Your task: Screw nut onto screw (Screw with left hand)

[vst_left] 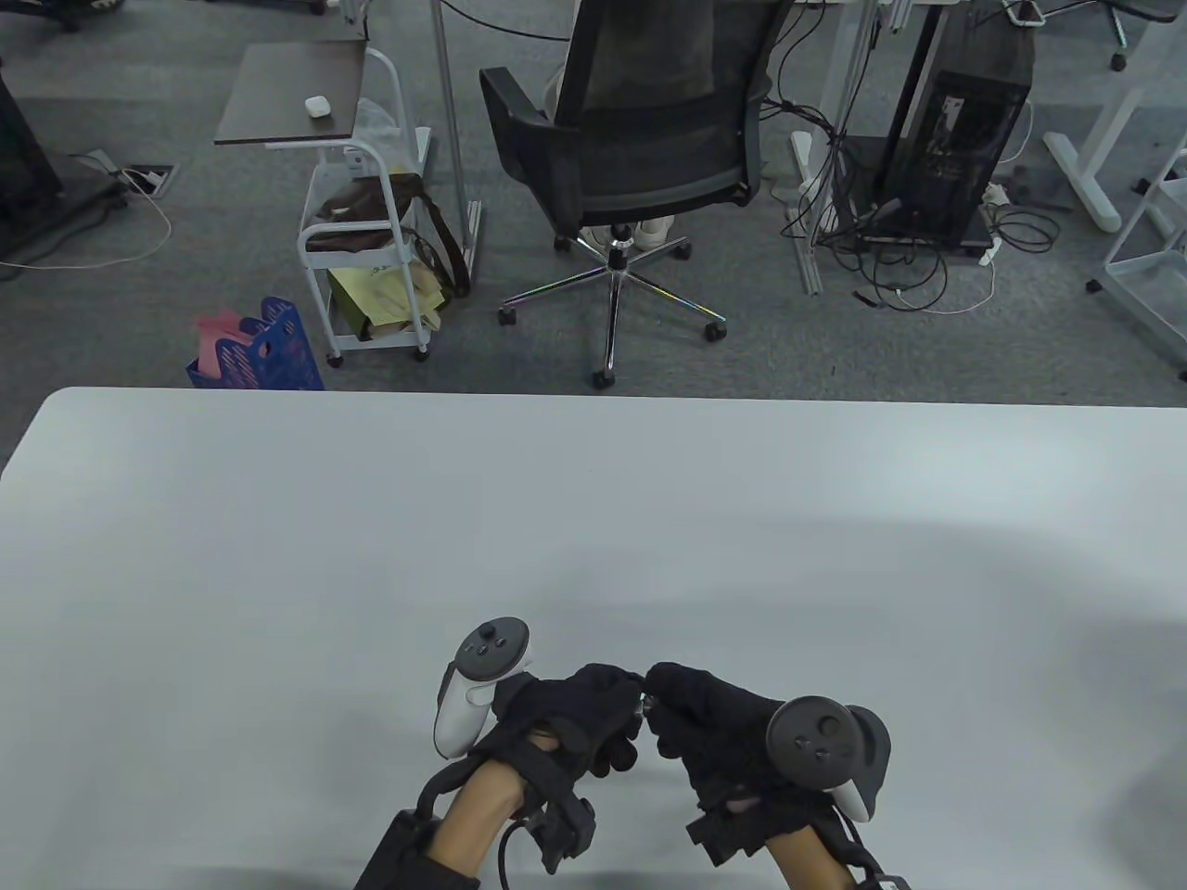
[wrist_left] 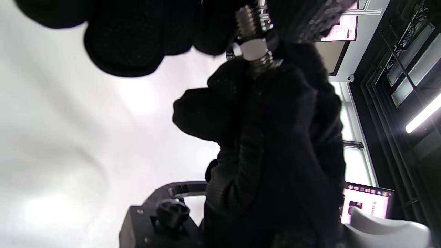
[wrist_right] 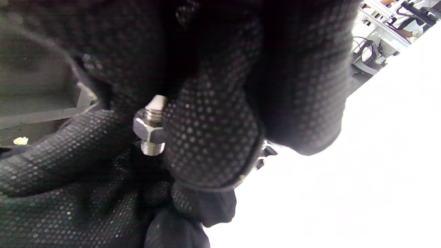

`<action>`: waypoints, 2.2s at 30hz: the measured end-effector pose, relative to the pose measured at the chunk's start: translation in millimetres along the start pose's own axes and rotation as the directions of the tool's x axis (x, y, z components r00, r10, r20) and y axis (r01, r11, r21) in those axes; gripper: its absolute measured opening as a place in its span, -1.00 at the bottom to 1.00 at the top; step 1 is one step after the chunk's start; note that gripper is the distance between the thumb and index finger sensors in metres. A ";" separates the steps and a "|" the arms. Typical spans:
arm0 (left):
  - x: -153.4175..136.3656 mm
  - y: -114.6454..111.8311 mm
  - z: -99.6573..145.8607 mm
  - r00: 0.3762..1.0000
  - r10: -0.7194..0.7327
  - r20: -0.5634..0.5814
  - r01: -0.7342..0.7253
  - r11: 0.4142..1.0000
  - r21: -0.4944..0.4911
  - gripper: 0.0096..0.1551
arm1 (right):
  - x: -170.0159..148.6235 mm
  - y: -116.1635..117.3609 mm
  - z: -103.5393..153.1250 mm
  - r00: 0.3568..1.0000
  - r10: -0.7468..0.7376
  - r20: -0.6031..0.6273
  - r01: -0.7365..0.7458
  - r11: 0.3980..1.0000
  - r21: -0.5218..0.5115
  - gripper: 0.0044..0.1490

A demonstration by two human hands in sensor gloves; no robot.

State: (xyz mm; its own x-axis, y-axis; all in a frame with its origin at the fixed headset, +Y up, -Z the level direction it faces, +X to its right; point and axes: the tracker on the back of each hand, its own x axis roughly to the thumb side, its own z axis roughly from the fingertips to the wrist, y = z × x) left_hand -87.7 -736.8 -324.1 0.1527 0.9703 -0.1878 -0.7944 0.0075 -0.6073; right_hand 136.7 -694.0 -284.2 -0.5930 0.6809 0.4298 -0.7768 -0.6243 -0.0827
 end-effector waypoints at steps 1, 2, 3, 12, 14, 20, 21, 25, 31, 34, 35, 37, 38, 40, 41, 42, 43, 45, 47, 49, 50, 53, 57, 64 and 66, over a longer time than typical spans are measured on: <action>0.8 -0.5 -0.6 1.000 0.006 0.001 -0.006 1.000 -0.015 -0.35 | 0.1 0.2 0.0 1.000 0.001 0.001 -0.001 1.000 0.001 -0.43; 2.0 -1.0 -0.3 1.000 -0.001 0.003 0.001 1.000 -0.016 -0.37 | 0.3 0.3 0.1 1.000 -0.006 0.000 0.006 1.000 0.002 -0.43; 3.1 -1.2 -0.3 1.000 -0.007 0.007 0.007 1.000 -0.019 -0.38 | 0.5 0.4 0.1 1.000 -0.006 0.001 0.006 1.000 0.002 -0.43; 1.3 -1.8 -0.1 1.000 0.002 -0.004 -0.002 1.000 -0.018 -0.34 | 0.5 -0.4 0.2 1.000 -0.003 -0.001 0.003 1.000 0.001 -0.43; 3.6 -2.6 -0.2 1.000 -0.007 0.001 0.007 1.000 -0.029 -0.37 | 0.7 -0.2 0.3 1.000 -0.007 0.001 0.007 1.000 0.002 -0.43; 1.8 -0.5 1.5 1.000 0.030 0.009 -0.030 0.999 -0.025 -0.22 | 0.6 -1.4 0.3 1.000 -0.015 0.000 0.015 1.000 -0.005 -0.43; 1.4 -0.1 1.5 1.000 0.017 0.004 -0.017 1.000 -0.002 -0.23 | 0.5 -1.4 0.4 1.000 -0.016 -0.001 0.016 1.000 -0.005 -0.43; 4.3 -2.0 0.0 1.000 -0.009 0.006 0.009 1.000 -0.013 -0.37 | 1.0 -0.8 0.4 1.000 -0.011 0.000 0.011 1.000 0.000 -0.43; 3.7 -0.1 1.3 0.999 0.025 0.022 -0.024 0.999 -0.042 -0.24 | 1.1 -1.9 0.3 1.000 -0.024 0.000 0.024 1.000 -0.008 -0.43; 3.4 -0.3 1.2 1.000 -0.005 0.010 0.005 1.000 -0.013 -0.28 | 0.8 -1.9 0.4 1.000 -0.018 -0.003 0.018 1.000 -0.009 -0.43; 3.8 -1.1 0.9 1.000 -0.006 0.010 0.006 1.000 -0.021 -0.32 | 0.9 -1.8 0.4 1.000 -0.016 -0.004 0.016 1.000 -0.009 -0.43; 6.2 -2.4 0.4 0.999 -0.029 0.014 0.029 1.000 -0.007 -0.38 | 1.4 -1.6 0.4 1.000 -0.018 -0.002 0.018 1.000 -0.006 -0.43; 7.6 -2.6 0.5 0.999 -0.038 0.017 0.039 0.999 -0.028 -0.38 | 2.6 -1.2 0.4 1.000 0.007 0.008 -0.007 1.000 -0.002 -0.43; 7.4 -2.1 0.5 0.999 -0.032 0.027 0.033 0.998 -0.046 -0.37 | 3.1 -1.6 0.3 1.000 0.009 0.010 -0.009 1.000 -0.005 -0.44; 5.9 -1.6 0.3 0.999 -0.006 0.033 0.008 0.998 -0.055 -0.35 | 2.8 -2.7 0.3 1.000 -0.008 0.004 0.008 1.000 -0.016 -0.44; 4.7 -1.2 0.8 0.999 0.008 0.032 -0.006 0.998 -0.057 -0.25 | 2.2 -2.9 0.0 1.000 -0.014 0.003 0.014 1.000 -0.010 -0.43; 3.7 -1.0 1.6 1.000 0.020 0.021 -0.019 0.999 -0.039 -0.20 | 1.6 -3.0 0.3 1.000 -0.019 -0.001 0.019 1.000 -0.011 -0.43; 3.2 -0.2 1.4 1.000 -0.005 0.011 0.005 1.000 0.001 -0.24 | 1.2 -2.3 0.4 1.000 -0.015 -0.003 0.015 1.000 -0.009 -0.43; 3.4 -0.5 0.3 1.000 -0.026 0.011 0.026 1.000 -0.002 -0.33 | 1.7 -1.6 0.4 1.000 -0.007 -0.001 0.007 1.000 -0.004 -0.43; 4.2 -1.1 0.2 1.000 -0.027 0.009 0.027 1.000 -0.004 -0.37 | 2.0 -1.1 0.5 1.000 -0.008 0.000 0.008 1.000 -0.002 -0.43; 5.2 -1.3 -0.2 0.999 -0.031 0.009 0.031 0.999 -0.022 -0.38 | 2.6 -0.7 0.2 1.000 0.006 0.004 -0.006 1.000 0.004 -0.43; 5.0 -1.1 -0.8 0.999 -0.018 0.027 0.019 0.998 -0.054 -0.37 | 3.2 -2.0 0.2 1.000 -0.009 0.002 0.009 1.000 -0.005 -0.44; 1.3 -1.7 0.4 1.000 0.006 0.007 -0.006 1.000 -0.009 -0.22 | 1.7 -3.2 0.4 1.000 -0.026 -0.007 0.026 1.000 -0.011 -0.43; 5.5 -1.9 0.1 0.999 -0.025 0.025 0.026 0.999 -0.041 -0.37 | 4.7 -2.9 0.4 1.000 0.022 0.013 -0.022 1.000 -0.013 -0.43; 4.4 -2.2 -0.1 1.000 -0.002 0.031 0.003 0.998 -0.059 -0.31 | 4.0 -3.8 0.3 1.000 -0.003 0.005 0.004 1.000 -0.018 -0.44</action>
State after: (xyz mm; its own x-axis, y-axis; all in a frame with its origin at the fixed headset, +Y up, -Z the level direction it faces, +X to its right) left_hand -85.2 -732.6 -323.7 0.1354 0.9774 -0.1626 -0.7579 -0.0035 -0.6524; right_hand 137.3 -689.0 -281.8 -0.5893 0.6813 0.4342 -0.7826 -0.6148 -0.0977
